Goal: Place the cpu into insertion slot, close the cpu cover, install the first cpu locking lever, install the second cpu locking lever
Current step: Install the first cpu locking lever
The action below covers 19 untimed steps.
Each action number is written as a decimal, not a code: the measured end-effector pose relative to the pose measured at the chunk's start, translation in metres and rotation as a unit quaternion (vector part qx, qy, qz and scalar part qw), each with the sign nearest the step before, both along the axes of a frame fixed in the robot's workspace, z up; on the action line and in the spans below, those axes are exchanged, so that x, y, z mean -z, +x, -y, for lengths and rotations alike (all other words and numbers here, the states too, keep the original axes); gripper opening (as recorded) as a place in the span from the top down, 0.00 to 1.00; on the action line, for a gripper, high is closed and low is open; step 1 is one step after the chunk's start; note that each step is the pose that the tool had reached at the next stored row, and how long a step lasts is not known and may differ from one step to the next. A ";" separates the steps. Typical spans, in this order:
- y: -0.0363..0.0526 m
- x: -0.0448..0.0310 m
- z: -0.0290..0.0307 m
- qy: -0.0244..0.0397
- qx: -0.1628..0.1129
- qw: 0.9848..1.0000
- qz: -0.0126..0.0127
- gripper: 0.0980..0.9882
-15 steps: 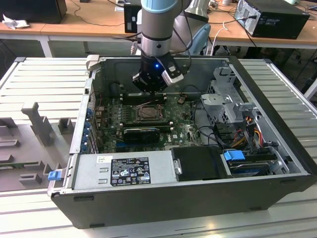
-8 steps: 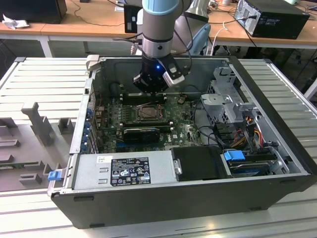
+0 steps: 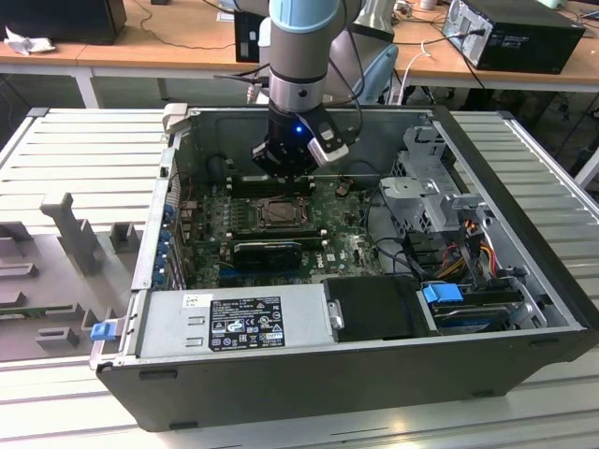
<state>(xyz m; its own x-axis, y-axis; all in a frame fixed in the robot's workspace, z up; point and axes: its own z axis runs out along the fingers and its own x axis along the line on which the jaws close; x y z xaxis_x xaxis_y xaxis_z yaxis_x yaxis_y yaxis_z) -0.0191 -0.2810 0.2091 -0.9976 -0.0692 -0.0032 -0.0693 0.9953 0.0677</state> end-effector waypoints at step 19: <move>0.0011 0.0083 0.0015 -0.009 0.000 1.000 0.000 0.99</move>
<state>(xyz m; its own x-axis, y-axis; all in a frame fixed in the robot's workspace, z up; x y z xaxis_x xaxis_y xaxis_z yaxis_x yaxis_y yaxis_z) -0.0180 -0.2825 0.2008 -0.9976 -0.0693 -0.0012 -0.0693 0.9964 0.0490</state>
